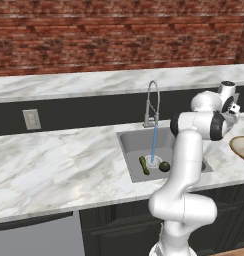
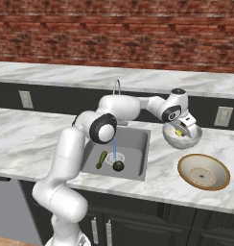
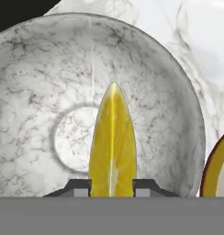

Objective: Pick the squashs from the sink and place them in one bowl. Place the lemon wedge in the other bowl. Then turn off the sink faucet.

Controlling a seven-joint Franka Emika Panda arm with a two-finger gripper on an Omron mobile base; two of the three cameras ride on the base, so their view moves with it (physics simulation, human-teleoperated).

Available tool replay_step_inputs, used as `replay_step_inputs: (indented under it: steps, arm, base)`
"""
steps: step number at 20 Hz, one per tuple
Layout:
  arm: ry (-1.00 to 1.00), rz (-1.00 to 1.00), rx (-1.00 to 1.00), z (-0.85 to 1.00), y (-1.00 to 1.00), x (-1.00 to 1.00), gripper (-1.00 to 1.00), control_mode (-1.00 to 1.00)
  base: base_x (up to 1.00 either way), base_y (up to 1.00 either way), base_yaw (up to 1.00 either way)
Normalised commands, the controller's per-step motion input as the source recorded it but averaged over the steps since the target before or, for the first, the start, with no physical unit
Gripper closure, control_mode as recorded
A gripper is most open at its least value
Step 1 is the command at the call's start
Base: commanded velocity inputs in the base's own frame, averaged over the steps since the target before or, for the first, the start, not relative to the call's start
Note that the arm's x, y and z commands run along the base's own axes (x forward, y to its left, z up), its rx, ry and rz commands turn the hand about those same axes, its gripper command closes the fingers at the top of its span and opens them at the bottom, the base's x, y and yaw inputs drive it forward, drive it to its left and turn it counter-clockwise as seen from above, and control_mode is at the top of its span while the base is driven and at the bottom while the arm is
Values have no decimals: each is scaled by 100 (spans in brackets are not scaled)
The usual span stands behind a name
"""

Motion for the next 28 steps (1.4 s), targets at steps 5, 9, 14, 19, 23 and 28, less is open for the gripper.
replay_step_inputs:
  steps: [5,9,14,19,23,28]
  arm:
    - [3,0,6,-21,-6,6,100,-100]
    - [3,0,4,-22,-4,5,100,-100]
    - [3,0,1,-27,0,2,-100,-100]
    - [1,0,0,-16,0,1,-100,-100]
    - [-2,0,0,4,0,-2,-100,-100]
    - [-1,0,0,26,8,-9,-100,-100]
  base:
    - [0,0,0]
    - [0,0,0]
    - [0,0,0]
    - [0,0,0]
    - [0,0,0]
    - [0,0,0]
